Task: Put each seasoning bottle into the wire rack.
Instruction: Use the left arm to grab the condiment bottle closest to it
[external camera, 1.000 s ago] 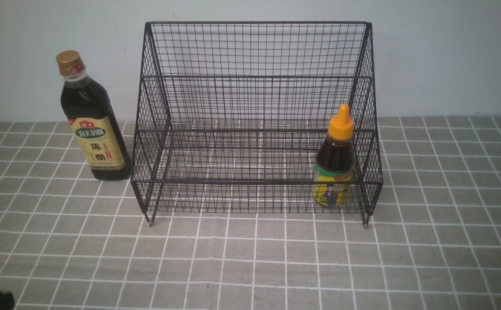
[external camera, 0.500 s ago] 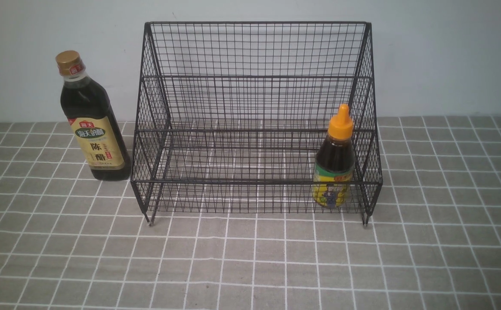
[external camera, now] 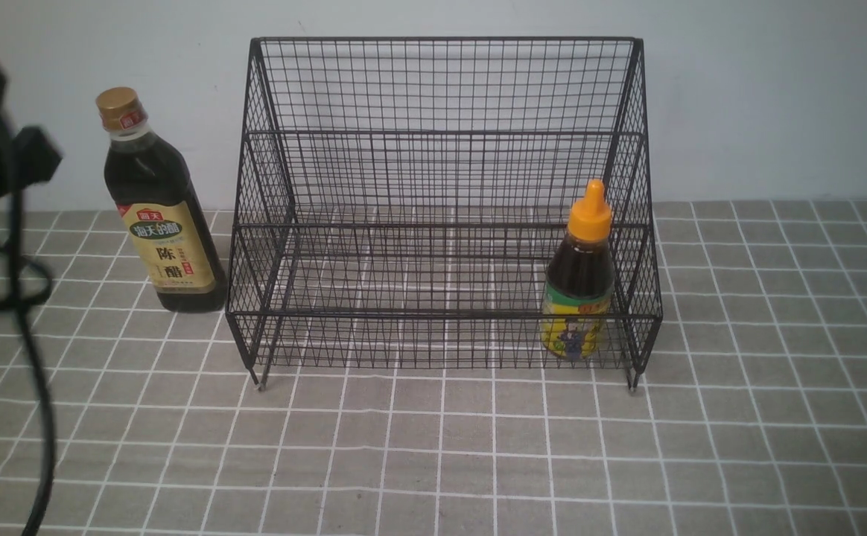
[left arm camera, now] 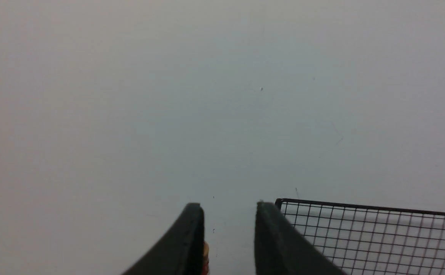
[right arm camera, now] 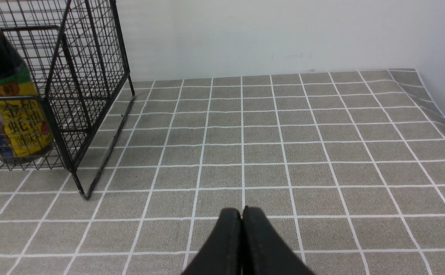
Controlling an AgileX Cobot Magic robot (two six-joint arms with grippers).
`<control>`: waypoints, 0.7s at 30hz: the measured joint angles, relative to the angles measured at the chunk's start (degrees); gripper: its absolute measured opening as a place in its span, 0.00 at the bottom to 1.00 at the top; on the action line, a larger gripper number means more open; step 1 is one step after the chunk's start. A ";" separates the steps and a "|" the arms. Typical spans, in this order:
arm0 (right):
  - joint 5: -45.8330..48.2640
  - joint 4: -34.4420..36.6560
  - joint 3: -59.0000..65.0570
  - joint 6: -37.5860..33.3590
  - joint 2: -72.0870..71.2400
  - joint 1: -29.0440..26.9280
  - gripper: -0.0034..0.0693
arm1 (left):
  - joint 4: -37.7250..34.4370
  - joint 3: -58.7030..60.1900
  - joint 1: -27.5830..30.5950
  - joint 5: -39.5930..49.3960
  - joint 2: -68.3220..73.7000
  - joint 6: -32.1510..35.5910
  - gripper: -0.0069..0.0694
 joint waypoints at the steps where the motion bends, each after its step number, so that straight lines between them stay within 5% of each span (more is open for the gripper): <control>1: 0.00 0.00 0.00 0.00 0.00 0.00 0.03 | -0.05 -1.01 0.00 0.00 1.33 0.33 0.44; 10: 0.00 0.00 0.00 0.00 0.00 0.00 0.03 | -6.96 -13.47 1.66 -0.06 18.02 4.87 0.84; 21: 0.00 0.00 0.00 0.00 0.00 0.00 0.03 | -7.19 -21.02 2.26 -0.06 34.03 5.37 0.84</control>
